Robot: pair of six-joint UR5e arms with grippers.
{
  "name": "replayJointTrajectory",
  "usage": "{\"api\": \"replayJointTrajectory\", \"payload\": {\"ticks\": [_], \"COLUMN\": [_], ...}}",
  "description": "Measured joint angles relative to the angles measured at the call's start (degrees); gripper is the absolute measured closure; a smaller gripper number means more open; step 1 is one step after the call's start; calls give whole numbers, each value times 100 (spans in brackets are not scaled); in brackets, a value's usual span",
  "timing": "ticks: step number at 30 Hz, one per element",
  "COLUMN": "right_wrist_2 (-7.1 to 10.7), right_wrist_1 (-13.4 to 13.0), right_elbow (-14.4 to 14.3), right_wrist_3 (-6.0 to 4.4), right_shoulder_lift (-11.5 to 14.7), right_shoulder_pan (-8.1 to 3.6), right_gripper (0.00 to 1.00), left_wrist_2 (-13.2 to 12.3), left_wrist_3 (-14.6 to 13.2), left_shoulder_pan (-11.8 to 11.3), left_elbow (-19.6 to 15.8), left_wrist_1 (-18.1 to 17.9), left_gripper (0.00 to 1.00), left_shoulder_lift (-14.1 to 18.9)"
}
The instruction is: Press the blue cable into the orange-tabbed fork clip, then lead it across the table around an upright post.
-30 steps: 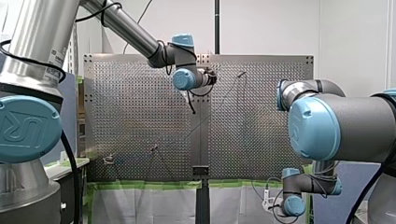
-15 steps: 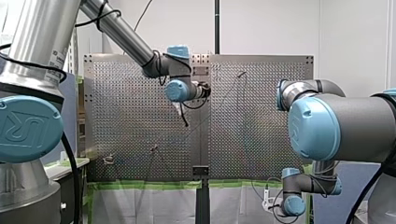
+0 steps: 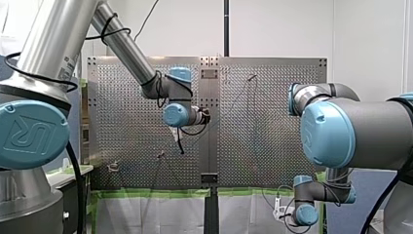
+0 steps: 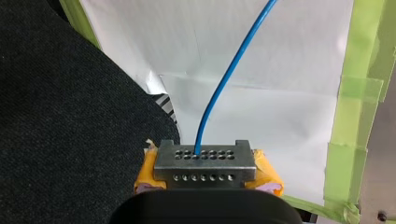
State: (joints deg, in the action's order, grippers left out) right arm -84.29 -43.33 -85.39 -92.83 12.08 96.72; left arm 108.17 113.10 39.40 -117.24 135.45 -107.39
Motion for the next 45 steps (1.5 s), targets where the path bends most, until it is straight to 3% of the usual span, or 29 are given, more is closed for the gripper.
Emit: {"api": "replayJointTrajectory", "payload": {"ticks": [6, 19, 25, 45], "right_wrist_2": [23, 30, 41, 43], "right_wrist_1": [7, 39, 42, 43], "right_elbow": [5, 41, 43, 44], "right_wrist_3": [1, 25, 34, 35], "right_shoulder_lift": [-1, 0, 1, 2], "right_shoulder_pan": [13, 6, 1, 0], "right_gripper": [99, 99, 99, 99], "left_wrist_2": [-75, -246, -391, -407], "left_wrist_3": [-5, -291, -306, -307], "left_shoulder_pan": [-54, -259, -390, -405], "left_elbow": [-279, -925, -1090, -1107], "left_wrist_1": [-231, -617, -778, -795], "left_gripper": [0, 0, 0, 0], "left_shoulder_lift": [-280, -884, -932, -935]}}
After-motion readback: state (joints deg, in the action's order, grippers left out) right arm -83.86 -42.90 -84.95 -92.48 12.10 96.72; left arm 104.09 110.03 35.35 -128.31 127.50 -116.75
